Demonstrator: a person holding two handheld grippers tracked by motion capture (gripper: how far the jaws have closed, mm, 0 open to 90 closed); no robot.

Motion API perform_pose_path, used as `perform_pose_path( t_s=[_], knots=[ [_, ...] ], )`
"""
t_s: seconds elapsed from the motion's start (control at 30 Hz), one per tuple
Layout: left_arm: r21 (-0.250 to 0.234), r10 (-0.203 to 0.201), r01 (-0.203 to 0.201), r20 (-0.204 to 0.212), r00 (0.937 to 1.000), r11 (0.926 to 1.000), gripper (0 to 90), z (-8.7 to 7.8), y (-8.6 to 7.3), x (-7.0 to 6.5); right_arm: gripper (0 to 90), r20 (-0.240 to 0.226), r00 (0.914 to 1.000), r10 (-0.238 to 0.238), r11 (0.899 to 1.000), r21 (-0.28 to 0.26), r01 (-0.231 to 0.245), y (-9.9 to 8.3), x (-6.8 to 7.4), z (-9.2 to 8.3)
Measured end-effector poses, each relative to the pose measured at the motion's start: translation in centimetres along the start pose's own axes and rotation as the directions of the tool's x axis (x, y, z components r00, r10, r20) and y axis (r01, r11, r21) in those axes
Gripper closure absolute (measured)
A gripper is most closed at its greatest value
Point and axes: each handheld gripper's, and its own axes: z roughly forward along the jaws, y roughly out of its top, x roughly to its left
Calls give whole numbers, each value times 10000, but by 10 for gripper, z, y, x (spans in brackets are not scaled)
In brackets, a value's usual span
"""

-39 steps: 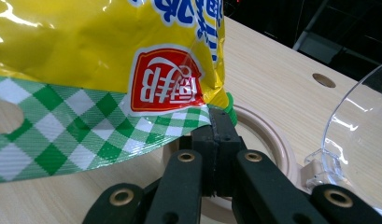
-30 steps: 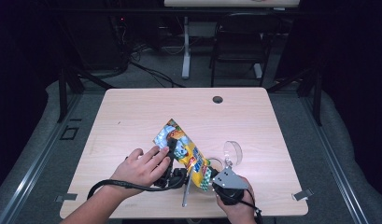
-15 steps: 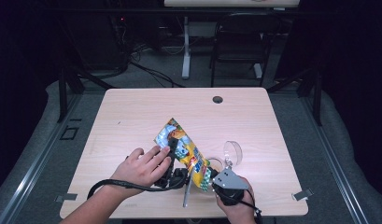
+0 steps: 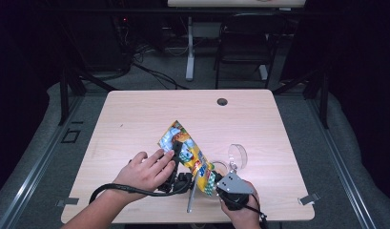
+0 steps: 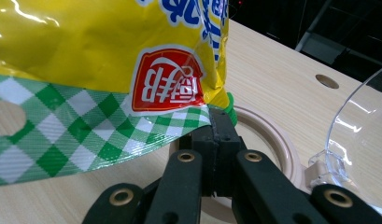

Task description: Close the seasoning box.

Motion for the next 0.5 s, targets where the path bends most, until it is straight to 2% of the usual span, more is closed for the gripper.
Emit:
perform_pose_path(
  t_s=[0.33,0.43,0.5],
  knots=[
    [-36,85,-85,-129,9999,10000,760,-2,1,1,900,-7,10000,11,10000,1,-11,0,0,0],
    [-31,32,-32,-27,10000,10000,761,-2,1,2,900,-17,10000,35,10000,-40,-35,0,0,-1],
    [-61,58,-59,-175,9998,10000,761,-3,1,3,900,-43,10000,9,10000,-15,-9,0,0,-2]
  ],
)
